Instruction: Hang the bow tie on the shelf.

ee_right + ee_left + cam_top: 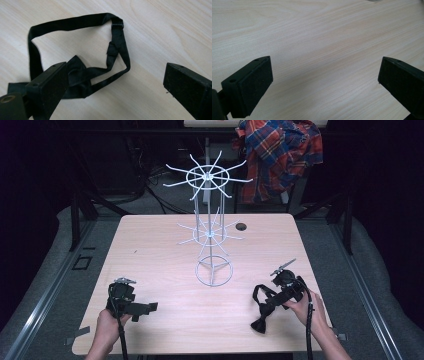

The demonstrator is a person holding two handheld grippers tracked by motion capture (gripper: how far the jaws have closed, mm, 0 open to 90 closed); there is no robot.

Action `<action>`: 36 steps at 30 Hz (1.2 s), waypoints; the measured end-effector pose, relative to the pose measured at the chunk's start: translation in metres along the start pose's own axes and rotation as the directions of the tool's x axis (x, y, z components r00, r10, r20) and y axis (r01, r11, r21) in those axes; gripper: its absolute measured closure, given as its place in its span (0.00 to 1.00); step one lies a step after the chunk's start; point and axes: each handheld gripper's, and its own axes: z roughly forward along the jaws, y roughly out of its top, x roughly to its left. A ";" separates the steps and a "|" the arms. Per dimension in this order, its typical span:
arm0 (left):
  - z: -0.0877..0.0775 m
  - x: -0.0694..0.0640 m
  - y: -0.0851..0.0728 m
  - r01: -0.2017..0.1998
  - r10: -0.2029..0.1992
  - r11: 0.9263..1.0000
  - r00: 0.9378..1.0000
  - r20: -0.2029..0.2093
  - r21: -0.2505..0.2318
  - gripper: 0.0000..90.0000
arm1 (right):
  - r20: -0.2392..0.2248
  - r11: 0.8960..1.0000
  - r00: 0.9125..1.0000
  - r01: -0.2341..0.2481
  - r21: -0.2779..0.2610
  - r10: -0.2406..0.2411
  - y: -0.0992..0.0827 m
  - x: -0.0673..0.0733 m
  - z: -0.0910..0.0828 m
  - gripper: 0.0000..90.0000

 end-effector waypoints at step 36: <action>-0.001 0.000 0.001 -0.009 0.009 1.000 1.000 0.015 0.009 0.00 | 0.019 0.999 1.000 -0.020 0.038 0.019 0.026 -0.006 0.033 0.64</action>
